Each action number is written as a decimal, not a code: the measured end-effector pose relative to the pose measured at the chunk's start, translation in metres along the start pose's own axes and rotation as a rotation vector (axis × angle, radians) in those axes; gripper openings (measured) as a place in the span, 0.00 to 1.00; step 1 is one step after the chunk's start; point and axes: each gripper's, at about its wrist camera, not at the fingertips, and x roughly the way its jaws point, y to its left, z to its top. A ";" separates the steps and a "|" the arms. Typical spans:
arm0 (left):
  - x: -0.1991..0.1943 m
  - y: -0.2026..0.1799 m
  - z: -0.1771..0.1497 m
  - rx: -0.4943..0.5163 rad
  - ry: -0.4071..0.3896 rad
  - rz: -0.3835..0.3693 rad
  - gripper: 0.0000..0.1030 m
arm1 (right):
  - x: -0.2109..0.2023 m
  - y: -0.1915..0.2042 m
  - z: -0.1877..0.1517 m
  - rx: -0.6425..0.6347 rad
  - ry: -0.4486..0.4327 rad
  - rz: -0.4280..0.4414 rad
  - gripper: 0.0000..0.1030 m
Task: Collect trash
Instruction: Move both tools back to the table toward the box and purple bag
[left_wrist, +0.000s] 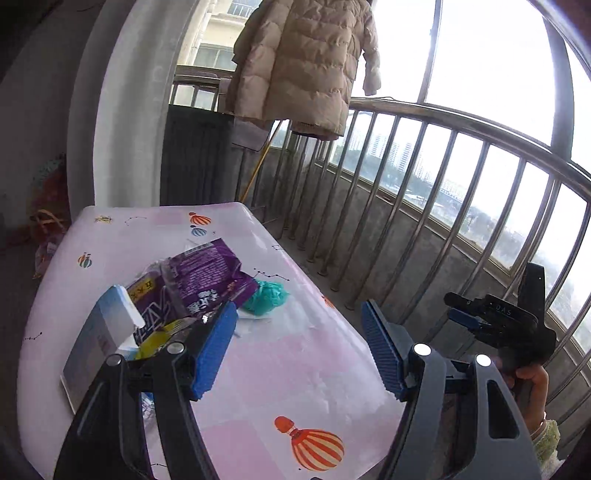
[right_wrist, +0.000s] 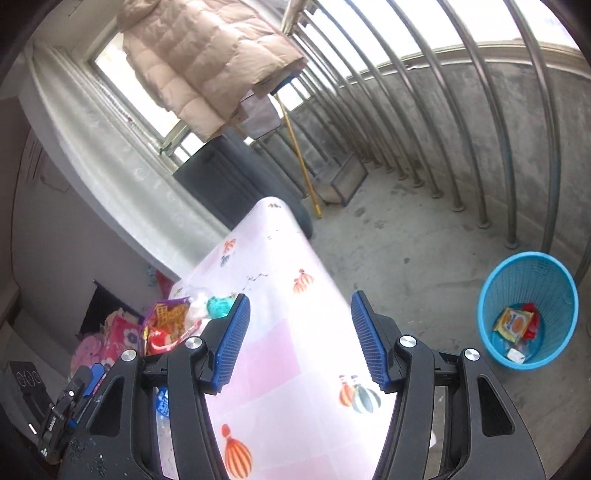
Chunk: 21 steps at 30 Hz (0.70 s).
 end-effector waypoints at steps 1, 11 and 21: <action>-0.010 0.018 -0.001 -0.032 -0.016 0.027 0.66 | 0.005 0.012 -0.002 -0.015 0.020 0.027 0.53; -0.049 0.166 -0.015 -0.273 -0.108 0.267 0.64 | 0.081 0.138 -0.039 -0.215 0.287 0.278 0.52; 0.047 0.298 -0.040 -0.485 0.232 0.318 0.29 | 0.128 0.204 -0.107 -0.309 0.539 0.354 0.51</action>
